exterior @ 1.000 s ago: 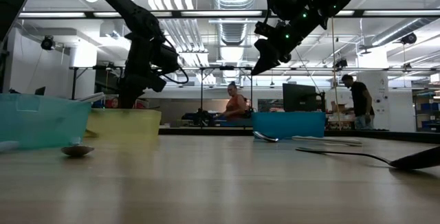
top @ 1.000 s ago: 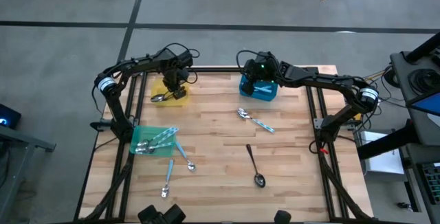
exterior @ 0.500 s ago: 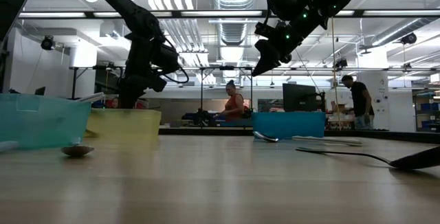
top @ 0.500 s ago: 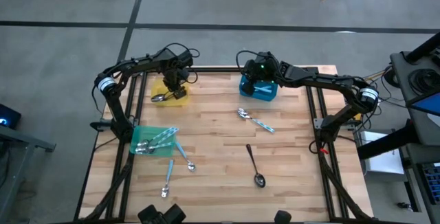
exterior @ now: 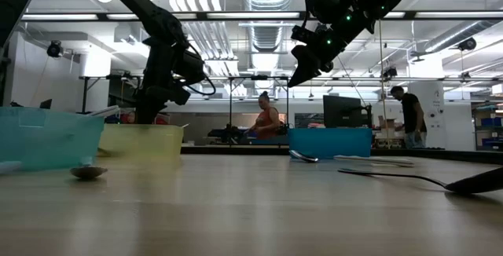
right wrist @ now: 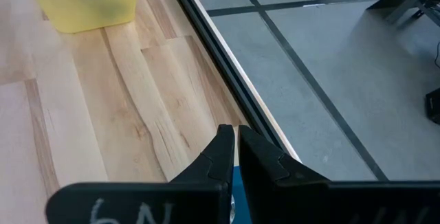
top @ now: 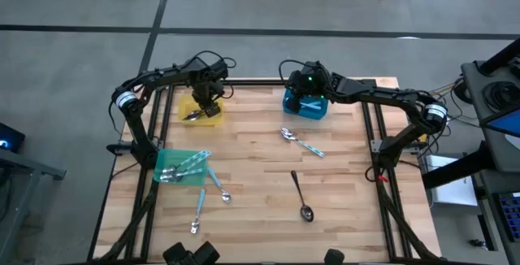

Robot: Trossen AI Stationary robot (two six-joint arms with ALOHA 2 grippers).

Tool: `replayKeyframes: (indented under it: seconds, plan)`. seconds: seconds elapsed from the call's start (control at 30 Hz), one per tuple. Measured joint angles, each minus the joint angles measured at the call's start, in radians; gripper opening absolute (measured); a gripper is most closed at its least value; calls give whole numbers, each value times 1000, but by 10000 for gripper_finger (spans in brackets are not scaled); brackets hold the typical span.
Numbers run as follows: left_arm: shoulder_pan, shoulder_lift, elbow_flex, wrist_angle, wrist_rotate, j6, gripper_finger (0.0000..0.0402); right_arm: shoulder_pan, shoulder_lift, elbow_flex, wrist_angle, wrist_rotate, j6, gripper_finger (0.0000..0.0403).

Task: Sort silverware by color (type)
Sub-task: Put the black spoon into the yellow bin

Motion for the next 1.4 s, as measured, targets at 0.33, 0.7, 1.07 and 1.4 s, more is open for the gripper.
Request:
replayKeyframes:
  seconds: [0.33, 0.7, 1.07, 1.4]
  plan:
    - [0, 0, 10, 12, 0, -2, 68, 0, 0, 0, 0, 0, 0, 13]
    - [0, -34, -1, 129, 13, 132, 68, 0, 0, -1, -33, 0, 4, 13]
    - [-12, -261, -47, 326, 89, 214, 68, -5, 0, -7, -15, 0, 117, 13]
    - [-29, -600, -262, 549, 231, 97, 69, 2, -5, -8, -150, -2, 281, 13]
